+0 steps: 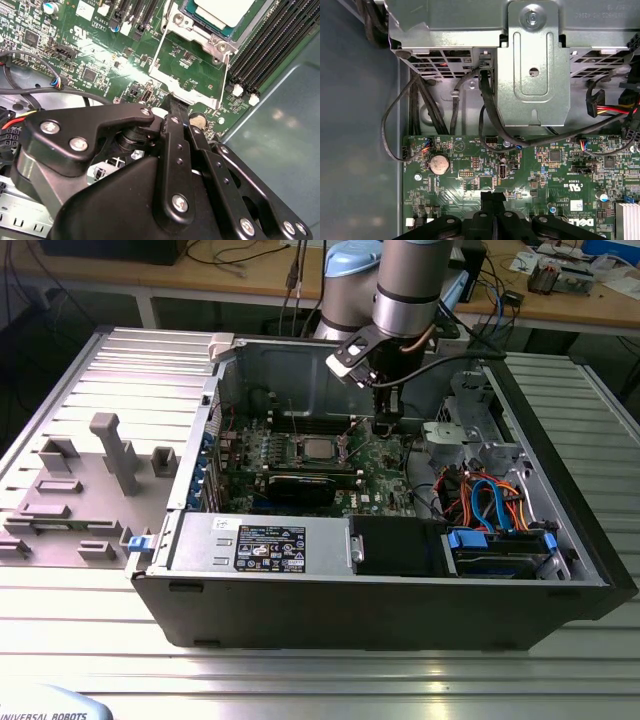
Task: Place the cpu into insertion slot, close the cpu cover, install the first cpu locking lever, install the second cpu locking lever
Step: 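Close the cpu cover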
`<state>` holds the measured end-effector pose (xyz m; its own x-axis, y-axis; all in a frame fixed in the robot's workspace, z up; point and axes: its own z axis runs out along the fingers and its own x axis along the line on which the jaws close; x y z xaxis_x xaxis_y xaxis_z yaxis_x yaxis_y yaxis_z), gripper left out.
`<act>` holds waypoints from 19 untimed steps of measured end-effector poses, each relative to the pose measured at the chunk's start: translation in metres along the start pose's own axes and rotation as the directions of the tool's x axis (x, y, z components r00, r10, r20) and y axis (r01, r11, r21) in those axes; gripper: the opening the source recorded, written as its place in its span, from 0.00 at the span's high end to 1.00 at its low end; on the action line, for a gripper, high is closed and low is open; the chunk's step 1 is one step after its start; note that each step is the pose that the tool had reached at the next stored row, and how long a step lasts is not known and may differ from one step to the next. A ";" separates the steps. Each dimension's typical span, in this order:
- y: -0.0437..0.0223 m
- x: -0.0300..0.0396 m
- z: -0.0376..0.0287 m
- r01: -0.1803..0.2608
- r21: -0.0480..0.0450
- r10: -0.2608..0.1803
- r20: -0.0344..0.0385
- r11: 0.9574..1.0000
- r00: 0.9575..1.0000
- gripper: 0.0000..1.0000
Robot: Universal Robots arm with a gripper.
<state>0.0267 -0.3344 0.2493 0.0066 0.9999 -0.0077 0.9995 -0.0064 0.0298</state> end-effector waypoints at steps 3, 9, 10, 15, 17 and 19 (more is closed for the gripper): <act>-0.0013 0.0000 0.0000 0.000 0.000 0.000 0.000 1.000 1.000 0.89; -0.0067 -0.0001 -0.0002 0.000 0.000 0.000 0.000 1.000 1.000 0.89; -0.0073 -0.0001 -0.0002 0.000 0.000 0.000 0.000 1.000 1.000 0.89; -0.0075 0.0000 -0.0002 0.000 0.000 0.000 0.000 1.000 1.000 0.89; -0.0080 -0.0001 -0.0002 0.000 0.000 0.000 0.000 1.000 1.000 0.89; -0.0083 -0.0001 -0.0003 0.000 0.000 0.000 0.000 1.000 1.000 0.89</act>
<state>0.0184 -0.3344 0.2494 0.0066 0.9999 -0.0075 0.9995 -0.0064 0.0298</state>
